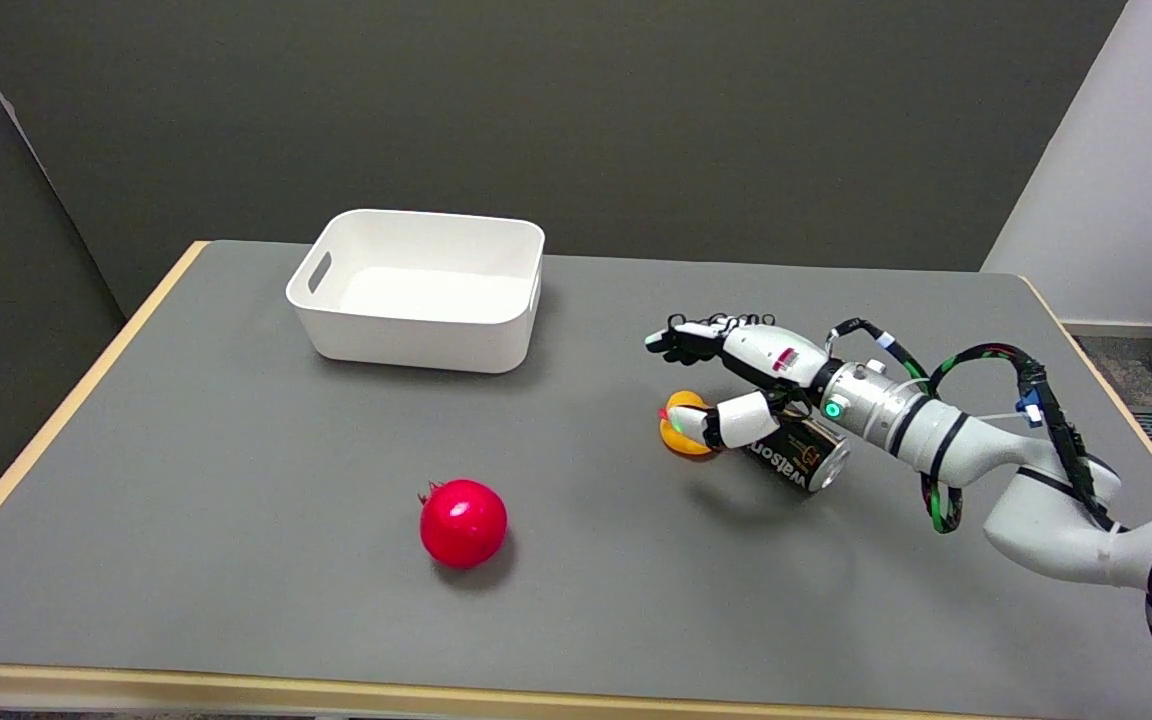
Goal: Pick up the yellow duck.
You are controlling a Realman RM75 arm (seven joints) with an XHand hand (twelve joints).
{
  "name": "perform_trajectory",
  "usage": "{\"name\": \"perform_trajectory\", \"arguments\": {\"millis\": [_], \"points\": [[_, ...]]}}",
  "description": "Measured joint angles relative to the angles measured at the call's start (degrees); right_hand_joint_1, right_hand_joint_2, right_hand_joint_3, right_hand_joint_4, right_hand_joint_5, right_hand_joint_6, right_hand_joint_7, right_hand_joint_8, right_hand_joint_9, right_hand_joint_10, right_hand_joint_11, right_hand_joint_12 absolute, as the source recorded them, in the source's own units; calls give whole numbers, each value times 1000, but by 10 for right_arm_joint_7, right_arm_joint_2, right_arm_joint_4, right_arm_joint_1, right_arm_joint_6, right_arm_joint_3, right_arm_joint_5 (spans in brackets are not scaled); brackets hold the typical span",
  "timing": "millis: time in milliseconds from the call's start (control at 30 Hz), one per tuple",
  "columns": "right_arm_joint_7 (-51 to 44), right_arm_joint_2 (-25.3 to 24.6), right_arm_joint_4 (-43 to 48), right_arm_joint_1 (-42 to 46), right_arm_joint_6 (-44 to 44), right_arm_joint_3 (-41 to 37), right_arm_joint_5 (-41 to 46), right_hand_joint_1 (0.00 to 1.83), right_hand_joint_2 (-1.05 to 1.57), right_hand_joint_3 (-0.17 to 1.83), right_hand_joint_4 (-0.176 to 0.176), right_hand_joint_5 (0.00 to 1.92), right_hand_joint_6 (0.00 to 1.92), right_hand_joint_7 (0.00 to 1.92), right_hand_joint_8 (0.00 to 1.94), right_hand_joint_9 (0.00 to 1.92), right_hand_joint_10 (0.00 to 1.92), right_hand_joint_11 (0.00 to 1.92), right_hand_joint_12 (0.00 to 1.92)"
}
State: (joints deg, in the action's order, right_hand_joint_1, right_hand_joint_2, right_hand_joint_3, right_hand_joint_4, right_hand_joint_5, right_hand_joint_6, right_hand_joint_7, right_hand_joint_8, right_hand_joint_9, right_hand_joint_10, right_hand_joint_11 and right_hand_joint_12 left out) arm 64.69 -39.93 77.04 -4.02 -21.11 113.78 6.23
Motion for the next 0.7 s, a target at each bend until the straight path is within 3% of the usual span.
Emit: {"name": "perform_trajectory", "arguments": {"millis": [200,700], "points": [[0,1,2,8,-1,-4,0,643,687,887,33,277,493,474,507,323,825,138,1239],[1,-8,-3,16,-7,-7,-2,703,700,888,35,294,521,512,578,341,845,146,1243]]}}
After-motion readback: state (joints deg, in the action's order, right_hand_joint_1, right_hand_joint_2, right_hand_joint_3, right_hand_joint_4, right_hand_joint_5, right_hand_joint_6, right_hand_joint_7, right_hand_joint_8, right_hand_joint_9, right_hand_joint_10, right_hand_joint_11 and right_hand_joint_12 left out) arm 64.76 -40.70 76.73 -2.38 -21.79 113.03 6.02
